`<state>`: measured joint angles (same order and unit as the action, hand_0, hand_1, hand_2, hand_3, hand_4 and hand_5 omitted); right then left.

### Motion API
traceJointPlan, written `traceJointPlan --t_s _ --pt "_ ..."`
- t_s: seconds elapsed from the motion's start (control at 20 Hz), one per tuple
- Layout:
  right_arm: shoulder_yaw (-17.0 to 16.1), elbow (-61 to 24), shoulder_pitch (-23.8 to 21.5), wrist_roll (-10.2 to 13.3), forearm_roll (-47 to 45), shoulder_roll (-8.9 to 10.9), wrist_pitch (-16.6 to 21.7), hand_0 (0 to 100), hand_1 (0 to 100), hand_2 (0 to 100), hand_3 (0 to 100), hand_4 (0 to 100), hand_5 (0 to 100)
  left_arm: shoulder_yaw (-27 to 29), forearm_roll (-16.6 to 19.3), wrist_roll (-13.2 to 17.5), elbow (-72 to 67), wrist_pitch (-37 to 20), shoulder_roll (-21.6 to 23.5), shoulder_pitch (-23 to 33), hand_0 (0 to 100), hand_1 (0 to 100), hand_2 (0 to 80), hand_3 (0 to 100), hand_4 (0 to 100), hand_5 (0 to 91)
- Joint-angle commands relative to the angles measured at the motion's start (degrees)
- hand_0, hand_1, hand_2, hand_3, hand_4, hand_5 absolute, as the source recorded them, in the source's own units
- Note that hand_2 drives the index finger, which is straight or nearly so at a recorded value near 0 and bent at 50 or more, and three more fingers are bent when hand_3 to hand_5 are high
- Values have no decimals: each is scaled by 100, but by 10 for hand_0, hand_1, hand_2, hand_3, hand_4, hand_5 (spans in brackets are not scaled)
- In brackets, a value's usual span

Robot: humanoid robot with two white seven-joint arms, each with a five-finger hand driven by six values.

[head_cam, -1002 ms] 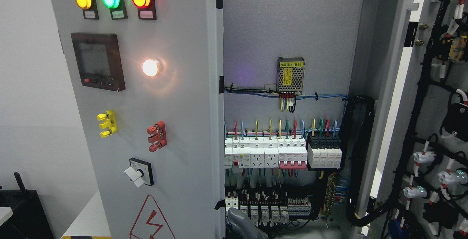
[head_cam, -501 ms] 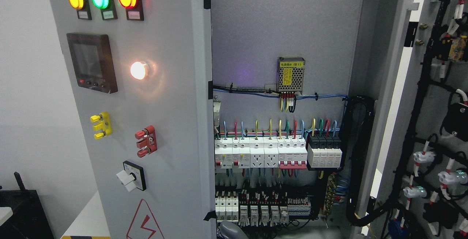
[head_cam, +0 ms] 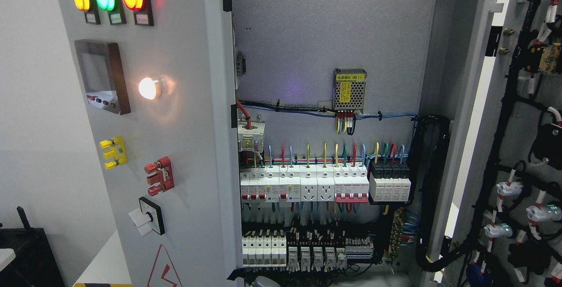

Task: Open door with both hands
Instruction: 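Push the lamp-panel door farther open with the right hand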

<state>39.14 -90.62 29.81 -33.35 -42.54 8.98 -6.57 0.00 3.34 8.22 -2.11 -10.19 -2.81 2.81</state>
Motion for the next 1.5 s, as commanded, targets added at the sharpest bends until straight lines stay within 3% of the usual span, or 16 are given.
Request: traceJointPlan --t_s 0.0,0.55,1.1,1.45 --pt "252 -131 -10 12 1 -36 -2 107 0 0 0 0 0 123 0 4 0 0 0 0 0 0 0 0 31 0" --pt "393 -166 16 12 1 -151 -2 107 0 0 0 0 0 114 0 4 0 0 0 0 0 0 0 0 31 0" --pt "419 -175 60 12 1 -484 -2 107 0 0 0 0 0 114 0 4 0 0 0 0 0 0 0 0 32 0" --pt "559 -175 69 12 1 -564 -2 107 0 0 0 0 0 123 0 -5 0 0 0 0 0 0 0 0 31 0"
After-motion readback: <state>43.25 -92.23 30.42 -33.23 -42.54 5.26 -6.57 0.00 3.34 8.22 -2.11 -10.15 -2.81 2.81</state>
